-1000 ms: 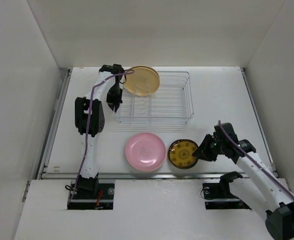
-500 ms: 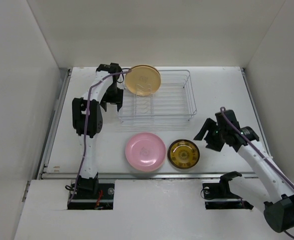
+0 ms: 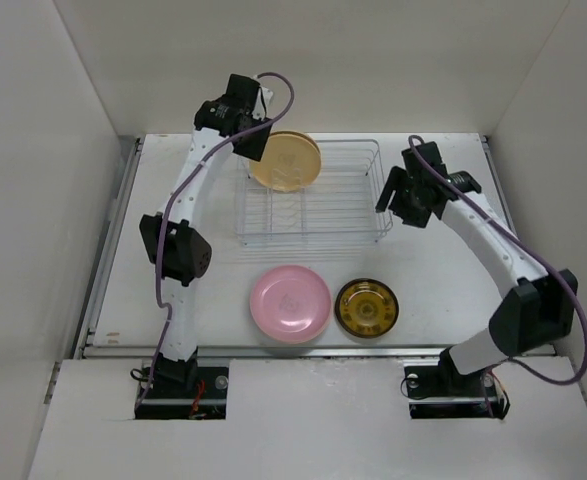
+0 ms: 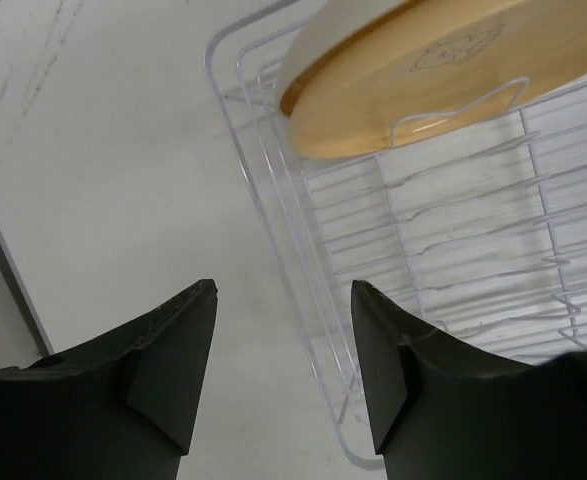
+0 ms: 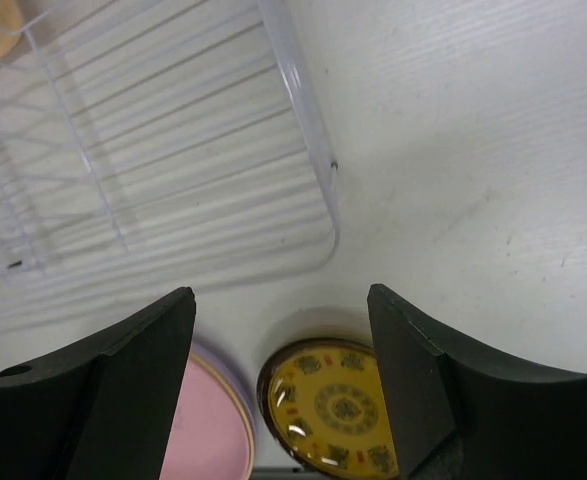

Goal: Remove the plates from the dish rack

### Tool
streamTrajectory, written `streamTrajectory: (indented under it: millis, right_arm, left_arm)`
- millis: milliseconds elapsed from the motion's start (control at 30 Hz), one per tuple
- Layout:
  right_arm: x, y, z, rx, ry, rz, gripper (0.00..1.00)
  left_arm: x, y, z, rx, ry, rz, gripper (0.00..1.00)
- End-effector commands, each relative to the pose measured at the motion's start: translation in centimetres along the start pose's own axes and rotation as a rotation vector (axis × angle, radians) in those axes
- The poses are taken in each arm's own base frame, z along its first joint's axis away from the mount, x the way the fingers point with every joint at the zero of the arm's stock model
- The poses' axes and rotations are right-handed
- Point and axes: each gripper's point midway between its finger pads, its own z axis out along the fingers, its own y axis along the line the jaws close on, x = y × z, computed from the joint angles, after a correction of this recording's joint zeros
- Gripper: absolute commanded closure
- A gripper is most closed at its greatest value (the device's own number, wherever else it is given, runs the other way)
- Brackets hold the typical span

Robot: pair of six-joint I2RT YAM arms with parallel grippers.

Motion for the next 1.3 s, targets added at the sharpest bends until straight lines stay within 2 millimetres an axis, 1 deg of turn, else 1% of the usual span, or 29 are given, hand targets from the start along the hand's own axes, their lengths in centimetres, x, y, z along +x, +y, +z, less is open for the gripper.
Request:
streamTrajectory:
  millis: [0, 33, 100, 133, 167, 200, 233, 267, 300, 333, 367, 400, 433, 500, 533, 600, 633, 733, 767, 833, 900, 933, 1000, 1033, 1133, 1167, 1200, 1233, 1267]
  right_arm:
    - [-7.5, 2.3, 0.2, -0.006, -0.222, 0.005, 0.24]
    - [-7.9, 1.9, 2.9, 0.046, -0.195, -0.009, 0.24]
    - [-9.6, 2.5, 4.6, 0.079, -0.216, -0.018, 0.24]
    - [-10.7, 3.1, 6.0, 0.099, -0.223, -0.018, 0.24]
    - [-11.3, 3.2, 6.5, 0.11, -0.232, -0.031, 0.24]
    - [-11.8, 3.3, 7.0, 0.123, -0.241, -0.03, 0.24]
    - [-13.1, 3.5, 7.0, 0.122, -0.272, -0.029, 0.24]
    - [-13.0, 3.5, 8.1, 0.132, -0.259, -0.032, 0.24]
    - [-13.3, 3.7, 8.4, 0.127, -0.266, -0.039, 0.24]
    - [-13.1, 3.5, 8.8, 0.135, -0.257, -0.052, 0.24]
    - [-13.6, 3.3, 9.2, 0.137, -0.264, -0.044, 0.24]
    - [-13.8, 3.3, 9.2, 0.141, -0.276, -0.05, 0.24]
    - [-13.4, 3.0, 9.5, 0.149, -0.264, -0.054, 0.24]
    - [-13.3, 1.7, 10.7, 0.163, -0.25, -0.038, 0.24]
    - [-13.2, 1.9, 10.7, 0.151, -0.242, -0.039, 0.24]
    - [-12.9, 0.6, 11.7, 0.156, -0.216, -0.023, 0.24]
    - [-12.9, 0.6, 11.7, 0.156, -0.216, -0.023, 0.24]
    - [-12.3, 0.7, 13.0, 0.145, -0.193, -0.027, 0.24]
    - [-11.9, 0.7, 13.5, 0.142, -0.176, -0.029, 0.24]
    - [-11.8, 0.7, 14.0, 0.143, -0.173, -0.029, 0.24]
    - [-11.5, 0.7, 14.2, 0.136, -0.166, -0.039, 0.24]
    - [-11.0, 0.7, 14.9, 0.131, -0.154, -0.041, 0.24]
    - [-11.3, 0.8, 14.9, 0.124, -0.164, -0.049, 0.25]
    - [-11.4, 1.1, 14.9, 0.11, -0.167, -0.057, 0.25]
    - [-11.0, 0.9, 15.5, 0.109, -0.153, -0.068, 0.25]
    - [-11.2, 1.1, 15.6, 0.102, -0.164, -0.067, 0.25]
    - [-10.8, 1.1, 15.7, 0.095, -0.15, -0.068, 0.27]
    - [-11.0, 1.3, 15.8, 0.089, -0.158, -0.067, 0.27]
    - [-10.9, 1.4, 15.8, 0.079, -0.152, -0.077, 0.28]
  left_arm:
    - [-1.2, 1.4, 0.1, -0.043, -0.056, 0.066, 0.47]
    - [-2.6, 1.0, -0.1, -0.042, -0.11, 0.064, 0.47]
    - [-3.7, 0.8, 0.3, -0.053, -0.15, 0.1, 0.49]
    - [-4.0, 0.7, 0.9, -0.055, -0.158, 0.11, 0.5]
    - [-4.6, 0.2, 1.6, -0.052, -0.181, 0.122, 0.53]
    - [-5.0, 0.3, 1.6, -0.055, -0.194, 0.132, 0.54]
    - [-4.9, 0.1, 2.3, -0.055, -0.191, 0.132, 0.54]
    - [-5.3, 0.1, 2.9, -0.057, -0.205, 0.13, 0.56]
    - [-5.5, 0.1, 2.9, -0.058, -0.214, 0.128, 0.56]
    - [-5.4, -0.1, 3.6, -0.058, -0.209, 0.129, 0.57]
    - [-5.2, -0.3, 4.2, -0.046, -0.199, 0.141, 0.57]
    - [-5.5, -0.6, 4.2, -0.033, -0.213, 0.141, 0.57]
    - [-5.2, -0.7, 5.0, -0.031, -0.203, 0.143, 0.57]
    - [-4.9, -1.4, 5.5, 0.0, -0.198, 0.148, 0.59]
    - [-5.0, -1.9, 5.7, 0.023, -0.204, 0.139, 0.59]
    - [-5.0, -2.3, 6.0, 0.044, -0.209, 0.141, 0.6]
    - [-4.9, -2.6, 6.2, 0.056, -0.212, 0.131, 0.6]
    - [-4.9, -2.8, 6.6, 0.065, -0.213, 0.132, 0.62]
    - [-4.6, -3.1, 7.2, 0.077, -0.204, 0.125, 0.64]
    - [-4.6, -3.3, 7.2, 0.086, -0.205, 0.126, 0.65]
    - [-4.4, -3.4, 7.6, 0.087, -0.196, 0.127, 0.67]
    - [-4.1, -3.5, 8.1, 0.088, -0.187, 0.128, 0.67]
    - [-4.1, -3.6, 8.0, 0.097, -0.189, 0.129, 0.67]
    - [-3.8, -3.7, 8.6, 0.099, -0.178, 0.13, 0.67]
    - [-3.4, -4.0, 9.2, 0.109, -0.166, 0.143, 0.67]
    - [-3.5, -4.2, 9.5, 0.118, -0.168, 0.143, 0.67]
    - [-3.3, -4.2, 9.8, 0.119, -0.159, 0.144, 0.67]
    - [-2.9, -4.7, 9.7, 0.147, -0.146, 0.148, 0.67]
    - [-2.9, -4.9, 10.0, 0.157, -0.146, 0.148, 0.7]
